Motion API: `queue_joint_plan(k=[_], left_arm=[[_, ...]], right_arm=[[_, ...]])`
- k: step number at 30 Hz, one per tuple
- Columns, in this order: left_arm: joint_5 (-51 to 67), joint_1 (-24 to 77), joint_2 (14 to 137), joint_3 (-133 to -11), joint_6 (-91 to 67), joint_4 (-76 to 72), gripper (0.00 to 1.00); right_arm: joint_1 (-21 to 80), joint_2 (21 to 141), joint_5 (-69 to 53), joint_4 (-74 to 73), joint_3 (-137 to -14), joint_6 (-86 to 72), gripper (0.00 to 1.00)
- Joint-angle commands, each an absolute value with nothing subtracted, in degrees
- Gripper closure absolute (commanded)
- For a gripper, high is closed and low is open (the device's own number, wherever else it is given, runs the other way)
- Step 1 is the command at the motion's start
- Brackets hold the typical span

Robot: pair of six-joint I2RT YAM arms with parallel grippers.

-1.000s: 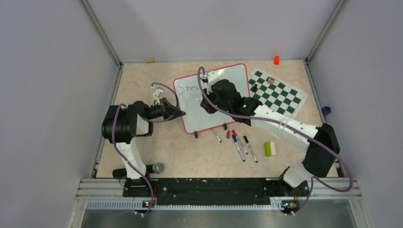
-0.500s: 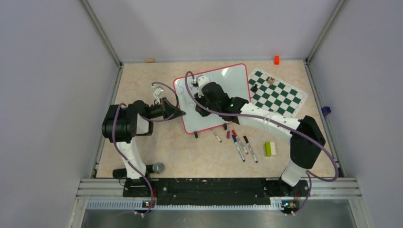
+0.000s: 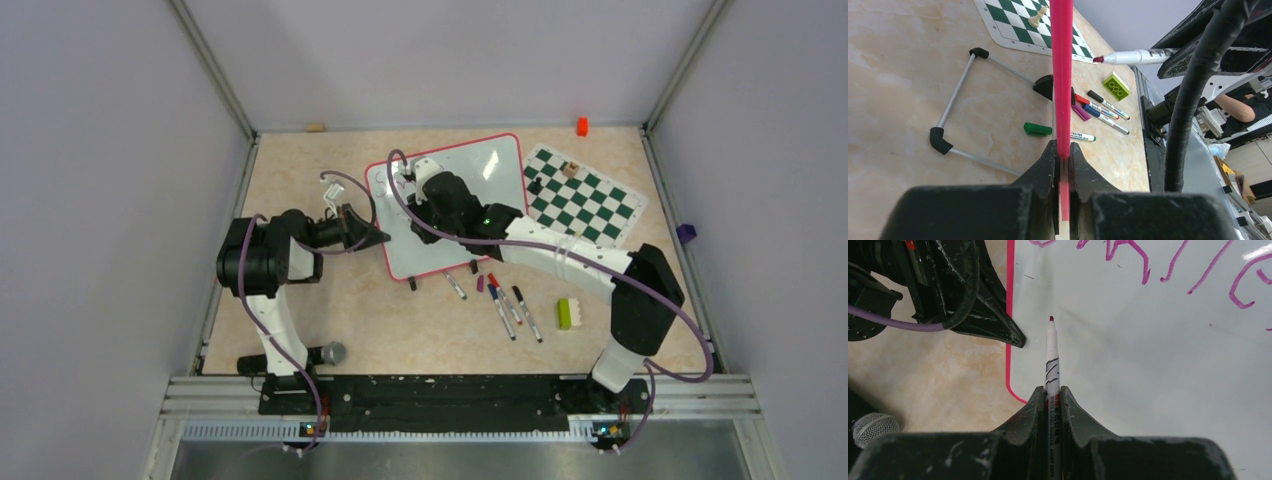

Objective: Write a sentence on the whiteboard

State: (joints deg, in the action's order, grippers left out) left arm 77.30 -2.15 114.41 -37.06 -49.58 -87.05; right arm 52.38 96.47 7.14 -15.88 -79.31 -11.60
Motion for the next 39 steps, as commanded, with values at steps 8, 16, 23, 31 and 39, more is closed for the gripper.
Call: queue_joint_plan(k=[8, 16, 23, 31, 39], left_arm=[[77.9, -1.8, 116.1, -37.0, -46.3, -92.7, 1.00], [76.8, -1.8, 117.5, -35.3, -44.4, -92.7, 1.00], [78.2, -1.4, 116.9, -34.2, -43.5, -92.7, 1.00], [76.8, -1.3, 111.2, -30.9, -42.1, -92.7, 1.00], [78.8, -0.8, 113.0, -33.5, -44.4, -92.7, 1.00]], right_arm=[[53.0, 95.8, 11.6, -15.0, -83.6, -9.3, 1.00], [53.0, 93.3, 12.3, -12.8, -81.0, -8.8, 1.00], [53.0, 92.0, 11.8, -12.0, -80.1, -9.3, 1.00], [53.0, 91.2, 10.0, -12.8, -80.0, -10.1, 1.00], [53.1, 91.4, 9.7, -14.9, -80.4, -10.7, 1.00]])
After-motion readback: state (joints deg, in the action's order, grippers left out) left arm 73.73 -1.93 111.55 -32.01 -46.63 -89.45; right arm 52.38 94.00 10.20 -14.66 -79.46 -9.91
